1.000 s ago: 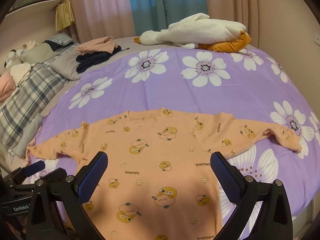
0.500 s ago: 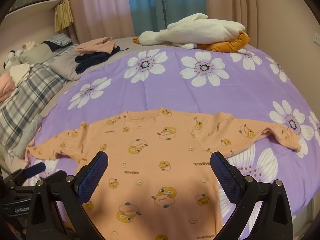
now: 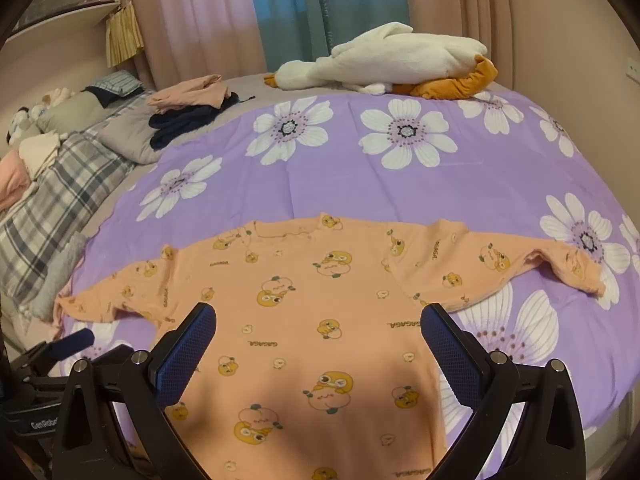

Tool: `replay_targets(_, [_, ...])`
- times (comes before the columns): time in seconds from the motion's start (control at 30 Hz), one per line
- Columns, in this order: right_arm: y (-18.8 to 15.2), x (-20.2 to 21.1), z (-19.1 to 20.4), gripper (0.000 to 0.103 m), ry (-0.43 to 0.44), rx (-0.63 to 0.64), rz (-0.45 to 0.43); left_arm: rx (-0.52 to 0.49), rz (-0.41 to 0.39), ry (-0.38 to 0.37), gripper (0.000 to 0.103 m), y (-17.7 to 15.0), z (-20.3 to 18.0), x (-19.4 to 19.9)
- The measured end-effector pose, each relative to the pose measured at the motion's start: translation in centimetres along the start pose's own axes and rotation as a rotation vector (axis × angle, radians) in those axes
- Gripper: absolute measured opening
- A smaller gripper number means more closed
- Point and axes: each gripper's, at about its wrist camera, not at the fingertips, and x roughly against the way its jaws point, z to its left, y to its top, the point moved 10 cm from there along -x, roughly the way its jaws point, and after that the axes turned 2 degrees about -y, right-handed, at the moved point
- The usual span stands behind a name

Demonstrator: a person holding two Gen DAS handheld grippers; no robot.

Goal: Fold small clothes

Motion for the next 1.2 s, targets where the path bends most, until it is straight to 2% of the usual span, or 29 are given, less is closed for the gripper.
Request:
replay_targets(0.37, [0.1, -0.1, -1.2, 0.102, 0.004, -0.040, 0.005, -0.007, 0.010, -0.024, 0.099, 0.1, -1.0, -0.6])
replay_targets(0.6, [-0.2, -0.4, -3.3, 0.102, 0.001, -0.104, 0.019, -0.002, 0.034, -0.032, 0.099, -0.1, -1.2, -1.5])
replay_targets(1.2, [-0.6, -0.9, -6.9, 0.102, 0.039, -0.190, 0.034, 0.070, 0.059, -0.010, 0.097, -0.8, -0.8, -2.2])
